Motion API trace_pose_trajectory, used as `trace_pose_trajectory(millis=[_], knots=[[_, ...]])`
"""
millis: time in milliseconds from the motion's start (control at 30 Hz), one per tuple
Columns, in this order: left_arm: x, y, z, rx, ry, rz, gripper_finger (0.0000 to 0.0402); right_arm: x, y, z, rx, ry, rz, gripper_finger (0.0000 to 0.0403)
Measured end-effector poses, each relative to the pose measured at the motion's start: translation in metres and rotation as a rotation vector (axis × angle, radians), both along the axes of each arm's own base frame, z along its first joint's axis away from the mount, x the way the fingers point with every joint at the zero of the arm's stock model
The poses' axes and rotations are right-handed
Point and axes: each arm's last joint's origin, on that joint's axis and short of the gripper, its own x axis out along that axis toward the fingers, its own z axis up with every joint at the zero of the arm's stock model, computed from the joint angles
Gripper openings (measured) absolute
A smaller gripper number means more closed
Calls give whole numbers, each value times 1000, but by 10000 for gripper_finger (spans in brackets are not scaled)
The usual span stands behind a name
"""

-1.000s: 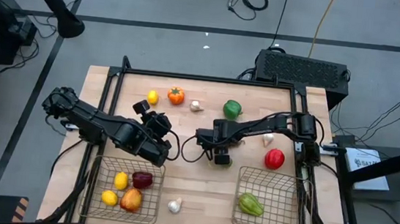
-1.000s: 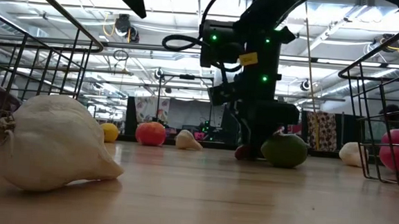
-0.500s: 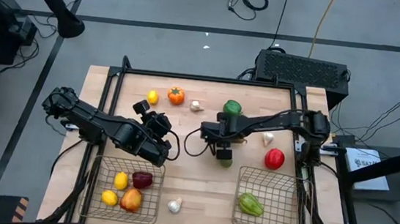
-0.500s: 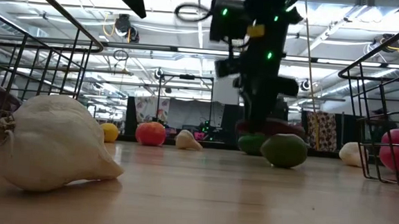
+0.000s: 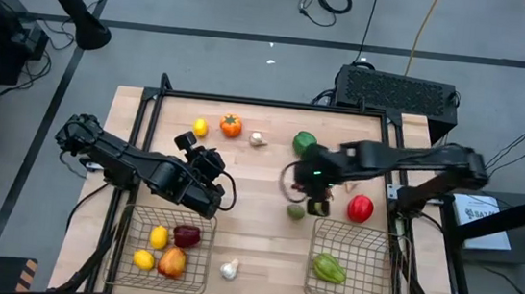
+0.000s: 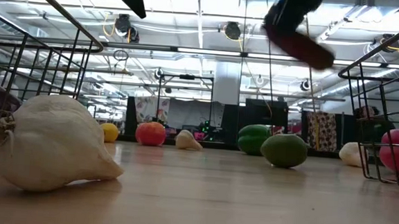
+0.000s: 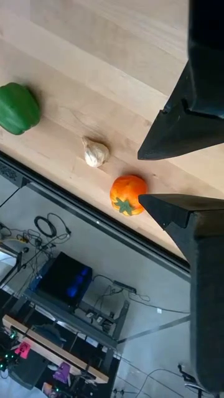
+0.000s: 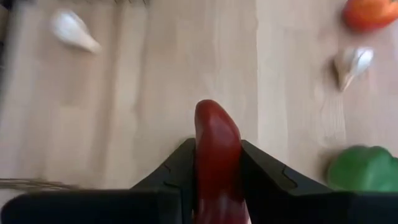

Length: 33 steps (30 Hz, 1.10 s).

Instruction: Sort produce into baskets

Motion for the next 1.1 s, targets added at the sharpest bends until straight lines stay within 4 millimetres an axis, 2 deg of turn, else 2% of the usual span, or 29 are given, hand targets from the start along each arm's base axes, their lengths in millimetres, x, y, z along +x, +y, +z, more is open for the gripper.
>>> trace_pose_trajectory(millis=[133, 267, 500, 733, 933, 1100], knots=[[0, 0, 0, -12, 3, -1, 107, -33, 11, 32, 66, -124, -16, 98], [0, 0, 0, -15, 1, 1, 107, -63, 24, 54, 136, -203, -16, 98], [0, 0, 0, -15, 0, 1, 107, -93, 49, 69, 260, -246, 24, 98], [0, 0, 0, -18, -4, 3, 107, -103, 82, 63, 347, -163, 8, 98], [3, -2, -1, -65, -21, -4, 107, -110, 114, 40, 252, 1, -72, 98], [3, -2, -1, -68, -21, -5, 107, -107, 142, 17, 153, 80, -152, 98]])
